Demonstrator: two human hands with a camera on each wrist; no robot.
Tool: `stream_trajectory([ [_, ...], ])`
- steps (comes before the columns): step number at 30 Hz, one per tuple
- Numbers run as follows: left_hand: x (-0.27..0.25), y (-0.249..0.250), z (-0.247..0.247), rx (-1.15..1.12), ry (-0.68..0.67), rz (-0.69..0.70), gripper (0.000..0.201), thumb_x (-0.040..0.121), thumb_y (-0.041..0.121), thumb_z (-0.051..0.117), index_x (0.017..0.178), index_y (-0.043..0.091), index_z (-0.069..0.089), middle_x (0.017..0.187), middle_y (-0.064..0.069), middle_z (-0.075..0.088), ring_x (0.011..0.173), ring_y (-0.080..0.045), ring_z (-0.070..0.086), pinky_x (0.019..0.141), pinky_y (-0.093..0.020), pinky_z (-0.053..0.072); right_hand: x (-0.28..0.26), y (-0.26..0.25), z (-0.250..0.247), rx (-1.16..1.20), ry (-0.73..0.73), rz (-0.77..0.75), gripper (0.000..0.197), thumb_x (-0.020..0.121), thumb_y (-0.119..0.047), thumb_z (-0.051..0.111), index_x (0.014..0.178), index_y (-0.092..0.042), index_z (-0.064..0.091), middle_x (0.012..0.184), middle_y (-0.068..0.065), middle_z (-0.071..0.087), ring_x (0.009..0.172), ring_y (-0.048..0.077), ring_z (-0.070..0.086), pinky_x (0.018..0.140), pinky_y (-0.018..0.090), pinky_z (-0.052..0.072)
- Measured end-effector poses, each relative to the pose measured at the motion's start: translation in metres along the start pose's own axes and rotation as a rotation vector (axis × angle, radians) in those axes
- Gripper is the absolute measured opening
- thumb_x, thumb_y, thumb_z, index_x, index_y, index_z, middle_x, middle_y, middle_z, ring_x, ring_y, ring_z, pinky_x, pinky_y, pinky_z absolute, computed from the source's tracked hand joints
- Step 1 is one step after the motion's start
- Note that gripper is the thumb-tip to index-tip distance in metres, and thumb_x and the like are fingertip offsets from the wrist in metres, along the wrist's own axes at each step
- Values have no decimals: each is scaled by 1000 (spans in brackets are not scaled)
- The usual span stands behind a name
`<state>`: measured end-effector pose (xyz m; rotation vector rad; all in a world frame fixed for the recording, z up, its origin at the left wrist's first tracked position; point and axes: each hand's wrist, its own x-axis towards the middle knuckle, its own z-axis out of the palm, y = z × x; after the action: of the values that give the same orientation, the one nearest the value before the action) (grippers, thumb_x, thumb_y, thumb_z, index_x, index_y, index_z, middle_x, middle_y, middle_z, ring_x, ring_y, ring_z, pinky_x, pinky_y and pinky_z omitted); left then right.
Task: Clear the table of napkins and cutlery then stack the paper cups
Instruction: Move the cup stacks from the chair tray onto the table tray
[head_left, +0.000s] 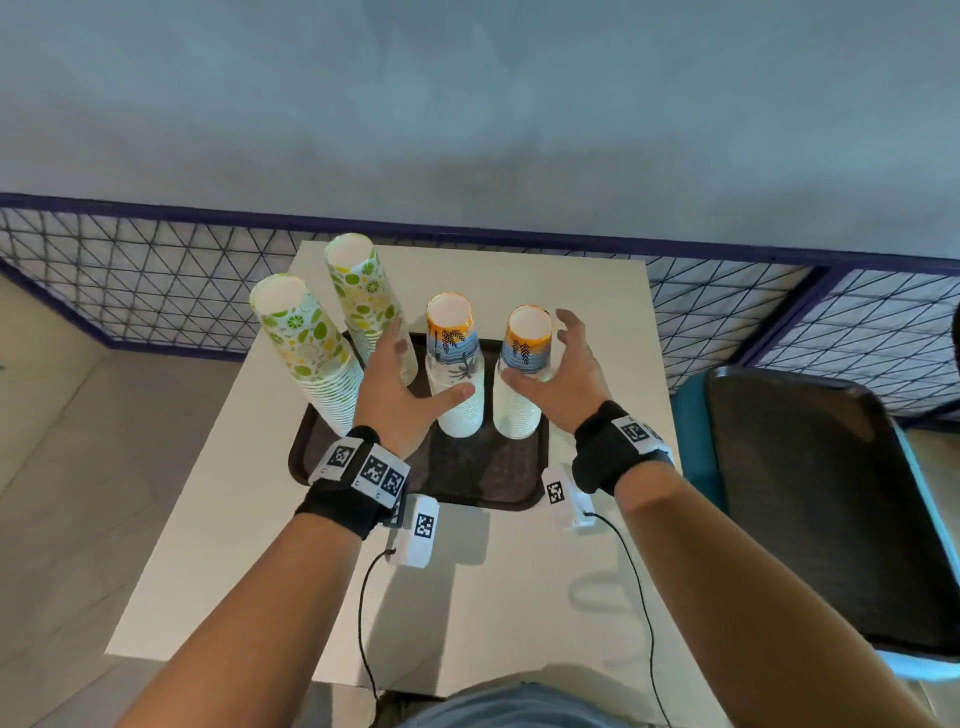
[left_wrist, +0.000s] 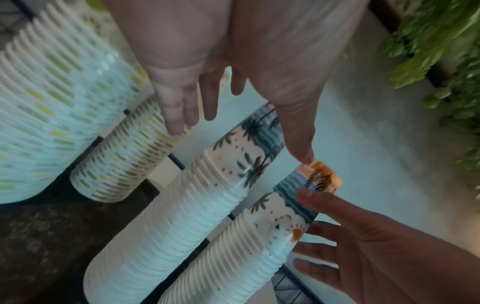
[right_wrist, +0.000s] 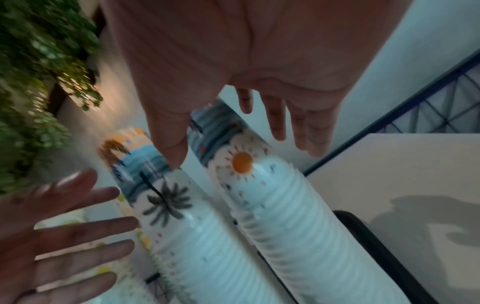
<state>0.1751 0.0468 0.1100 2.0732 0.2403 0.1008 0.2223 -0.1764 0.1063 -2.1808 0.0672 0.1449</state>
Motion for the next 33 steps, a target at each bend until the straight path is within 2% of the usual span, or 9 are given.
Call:
stream_trajectory([
  [2,-11,5,-14,-41,42,12,109,75,47,91,161,28,27,159,-2,46,139,-22,52,111,-53,50,-7,-10,-11,-5,67,-104,98,80,-38,84,155,-24,22,158,10,38,142,30,41,116,48,39],
  [7,-30,17,-62,6,247,109,81,82,38,88,148,29,43,136,-2,59,117,-20,64,94,-48,61,-27,-52,-28,-184,311,-367,73,84,-37,70,149,-17,40,160,14,30,149,38,24,120,47,24],
  [10,-27,23,-99,57,320,123,74,82,35,88,144,28,49,135,-5,58,110,-18,64,90,-44,61,-37,-91,-25,-226,355,-477,62,84,-38,64,142,-19,50,159,18,29,147,43,23,117,50,27],
  [13,-13,24,-133,169,350,114,75,81,35,89,145,26,50,140,-9,53,110,-16,59,93,-39,56,-39,-131,-12,-225,301,-572,57,83,-35,64,138,-20,55,156,17,35,142,41,30,112,52,37],
  [15,0,21,-151,264,305,109,82,79,37,90,148,29,47,147,-13,45,116,-18,55,100,-36,48,-35,-155,1,-232,199,-563,58,86,-33,64,142,-23,52,157,16,33,144,39,29,111,53,39],
  [18,20,14,-159,357,199,100,90,72,42,93,148,39,44,149,-16,39,135,-32,47,111,-45,45,-23,-181,25,-241,94,-532,64,88,-28,65,148,-24,45,161,18,22,145,43,29,115,51,36],
  [25,68,-13,-176,368,-6,133,99,69,43,94,151,45,39,151,-11,40,138,-30,46,107,-41,44,30,-223,99,-277,28,-363,75,89,-10,61,155,-31,32,167,15,8,140,43,42,111,48,46],
  [29,80,-24,-176,318,-82,166,105,72,34,93,157,44,32,151,-8,48,137,-28,51,102,-35,45,60,-224,122,-502,-41,-281,78,92,-13,63,158,-33,25,166,14,8,145,44,31,111,47,45],
  [33,84,-31,-167,235,-119,144,106,79,20,86,161,38,21,153,-7,55,136,-27,57,105,-38,51,83,-214,139,-632,-149,-246,81,92,-18,65,160,-34,23,167,14,13,148,45,28,113,49,41],
])
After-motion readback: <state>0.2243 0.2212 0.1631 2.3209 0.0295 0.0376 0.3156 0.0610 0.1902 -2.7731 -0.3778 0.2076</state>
